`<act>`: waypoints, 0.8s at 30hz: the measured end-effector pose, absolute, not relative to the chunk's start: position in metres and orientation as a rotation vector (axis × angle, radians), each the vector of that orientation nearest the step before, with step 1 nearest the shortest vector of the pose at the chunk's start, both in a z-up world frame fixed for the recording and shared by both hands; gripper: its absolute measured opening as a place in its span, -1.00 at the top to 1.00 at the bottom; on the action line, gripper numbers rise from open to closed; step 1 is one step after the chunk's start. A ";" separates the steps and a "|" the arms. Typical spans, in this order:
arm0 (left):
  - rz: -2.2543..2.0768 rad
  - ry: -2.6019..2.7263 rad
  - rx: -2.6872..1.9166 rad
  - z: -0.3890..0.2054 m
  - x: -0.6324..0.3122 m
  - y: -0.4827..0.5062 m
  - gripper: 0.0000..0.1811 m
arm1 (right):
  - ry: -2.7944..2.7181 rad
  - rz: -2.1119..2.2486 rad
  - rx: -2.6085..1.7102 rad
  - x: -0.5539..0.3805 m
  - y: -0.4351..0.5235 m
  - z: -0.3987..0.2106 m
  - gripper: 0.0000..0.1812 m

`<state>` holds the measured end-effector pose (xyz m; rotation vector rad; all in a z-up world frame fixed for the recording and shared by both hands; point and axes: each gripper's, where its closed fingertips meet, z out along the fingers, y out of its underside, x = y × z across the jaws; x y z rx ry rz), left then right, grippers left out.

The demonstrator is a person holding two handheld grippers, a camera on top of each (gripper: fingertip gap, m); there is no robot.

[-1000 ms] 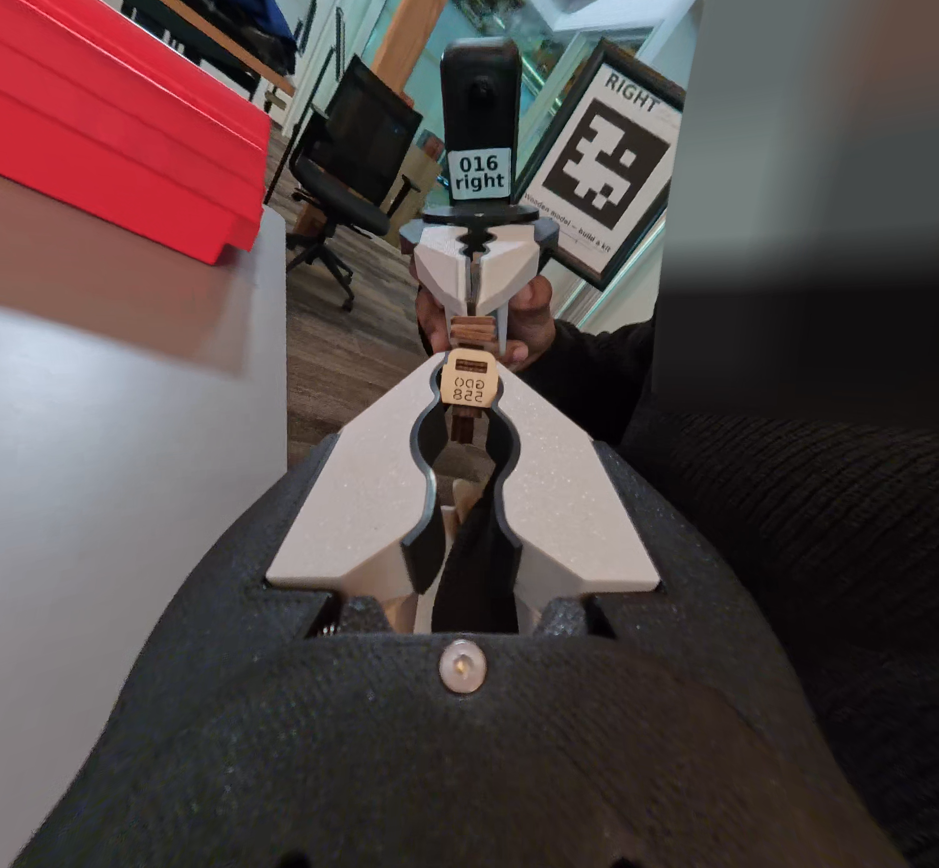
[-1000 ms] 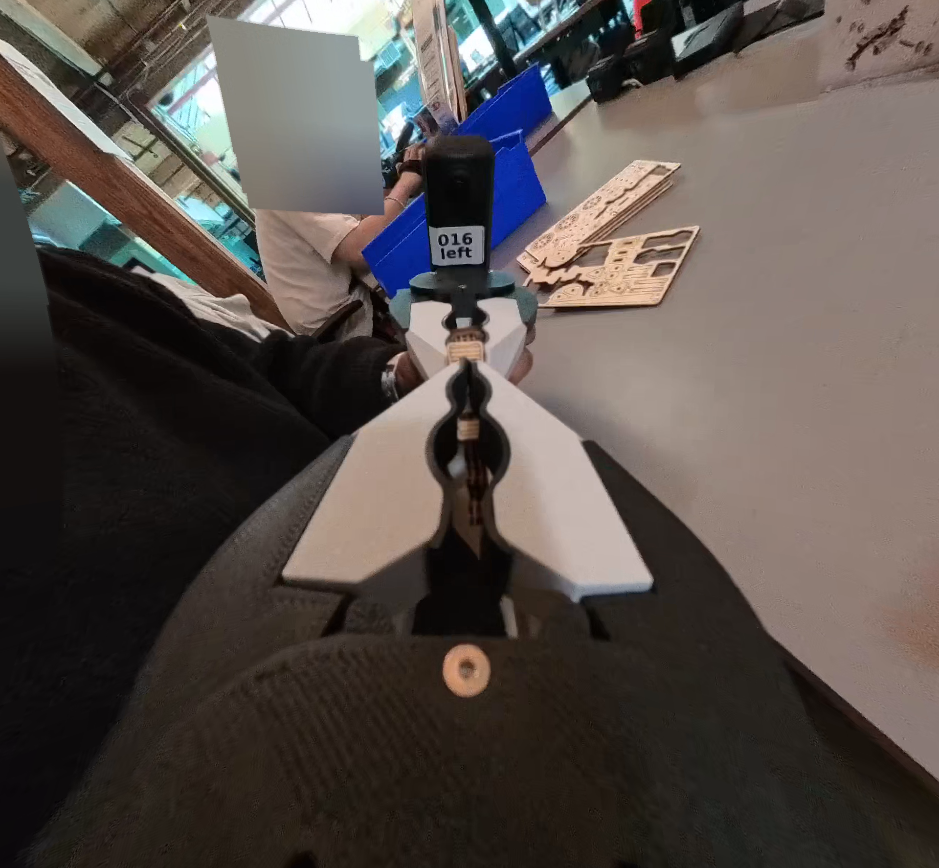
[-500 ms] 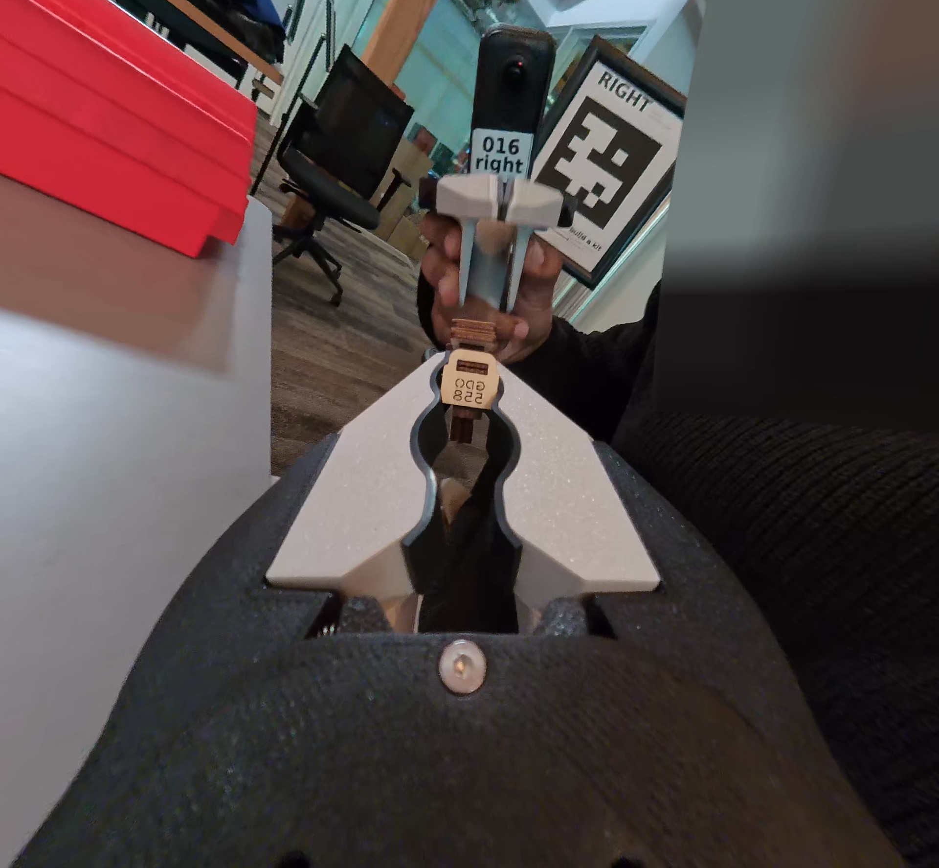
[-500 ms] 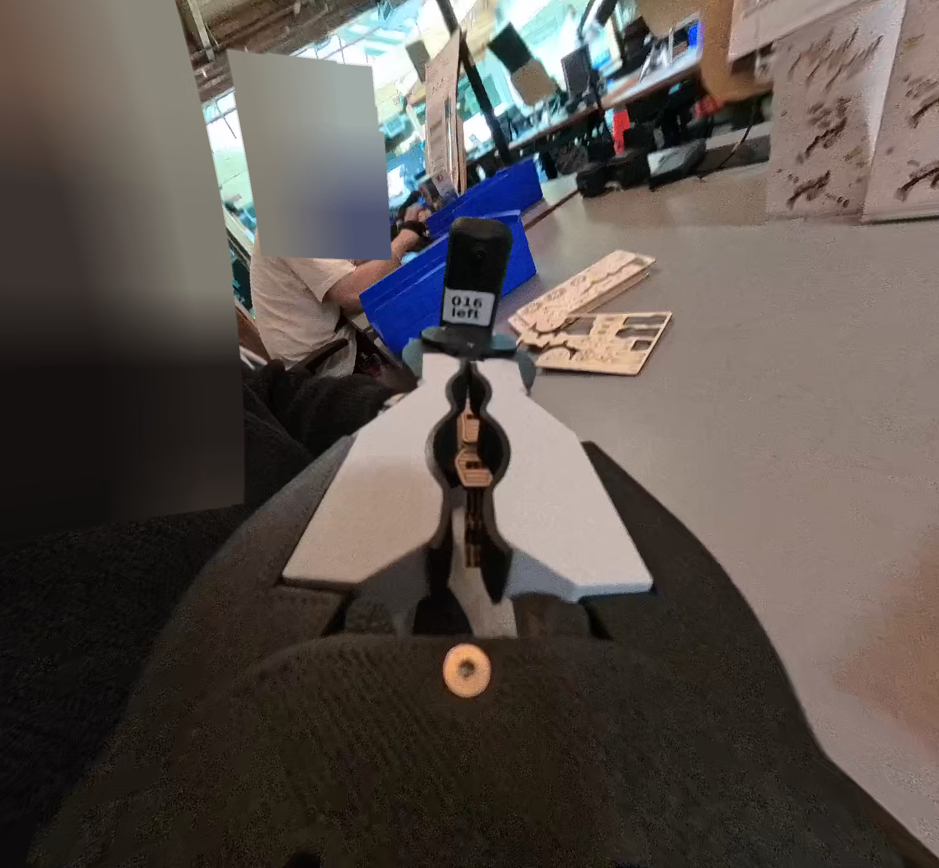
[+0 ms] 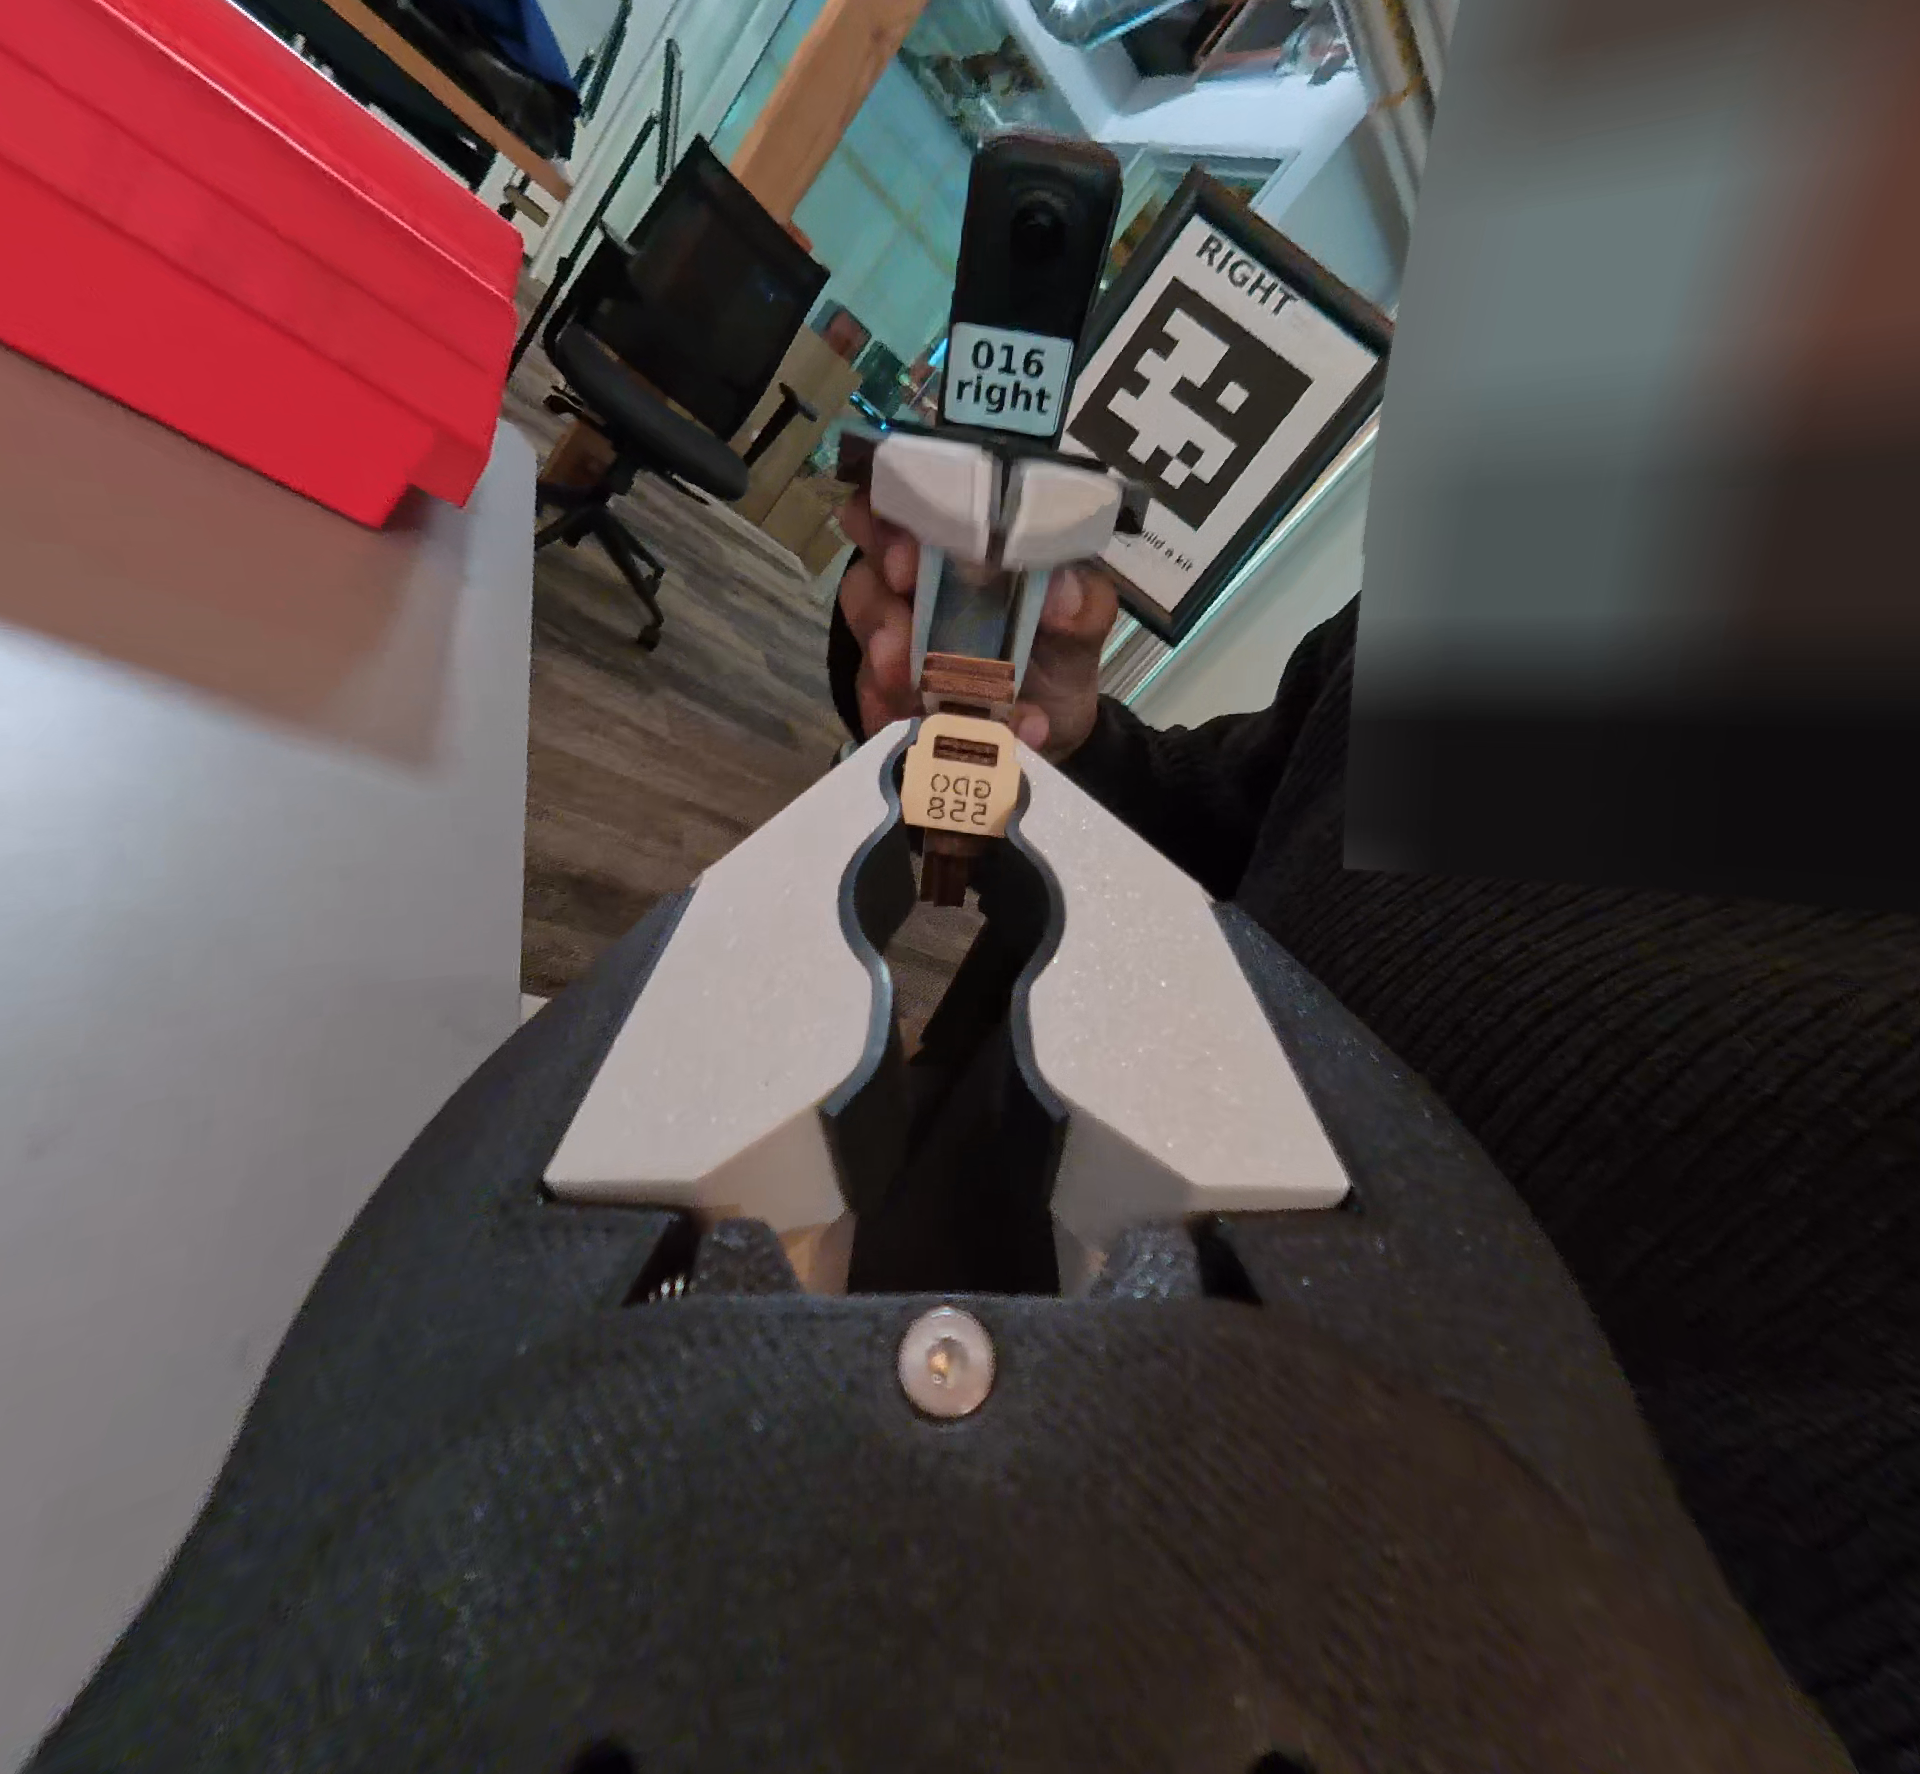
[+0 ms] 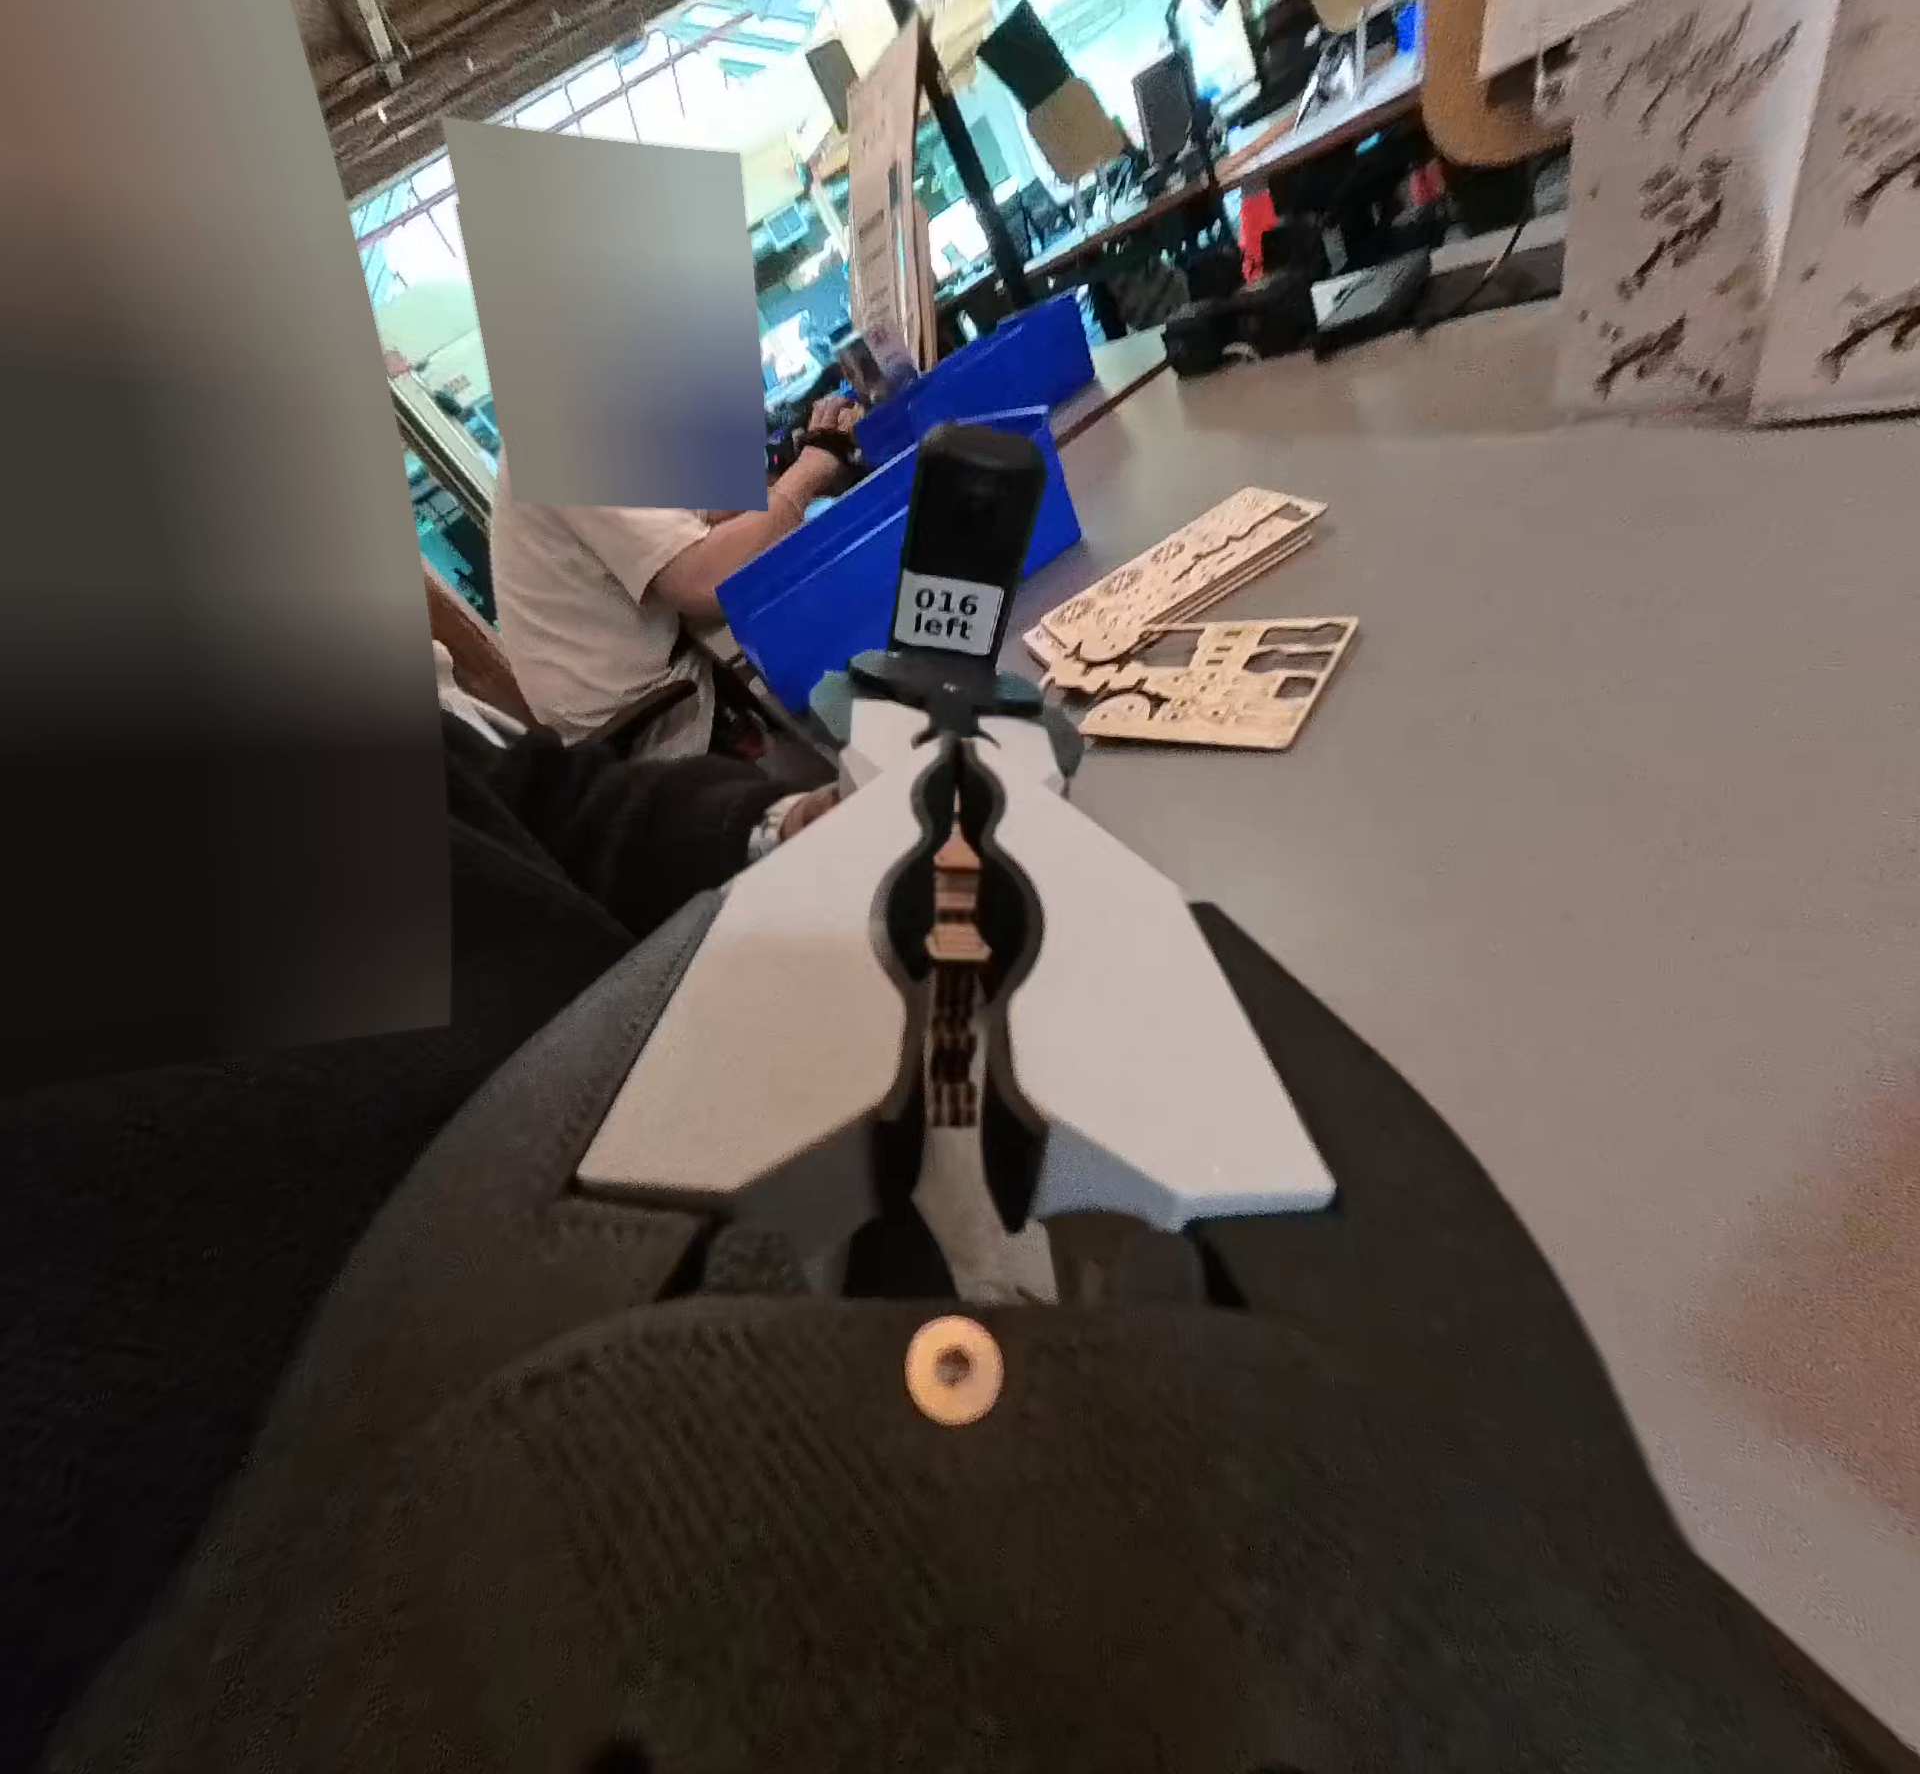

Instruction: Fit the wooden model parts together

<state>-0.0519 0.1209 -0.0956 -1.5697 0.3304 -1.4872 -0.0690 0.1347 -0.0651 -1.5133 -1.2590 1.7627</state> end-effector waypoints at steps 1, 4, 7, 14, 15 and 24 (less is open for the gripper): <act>-1.464 0.340 -1.585 -0.098 -0.051 0.121 0.90 | -1.222 1.762 -1.489 -0.066 0.140 -0.058 1.00; -1.497 0.308 -1.576 -0.097 -0.052 0.122 0.91 | -1.308 1.756 -1.558 -0.071 0.129 -0.076 1.00; -1.510 0.289 -1.586 -0.100 -0.052 0.123 0.91 | -1.316 1.781 -1.596 -0.074 0.125 -0.083 1.00; -1.511 0.277 -1.594 -0.102 -0.054 0.123 0.91 | -1.318 1.786 -1.637 -0.075 0.124 -0.085 1.00; -1.521 0.253 -1.587 -0.102 -0.056 0.125 0.91 | -1.307 1.802 -1.636 -0.074 0.126 -0.085 1.00; -1.555 0.251 -1.567 -0.098 -0.053 0.124 0.91 | -1.158 1.744 -1.499 -0.062 0.150 -0.055 1.00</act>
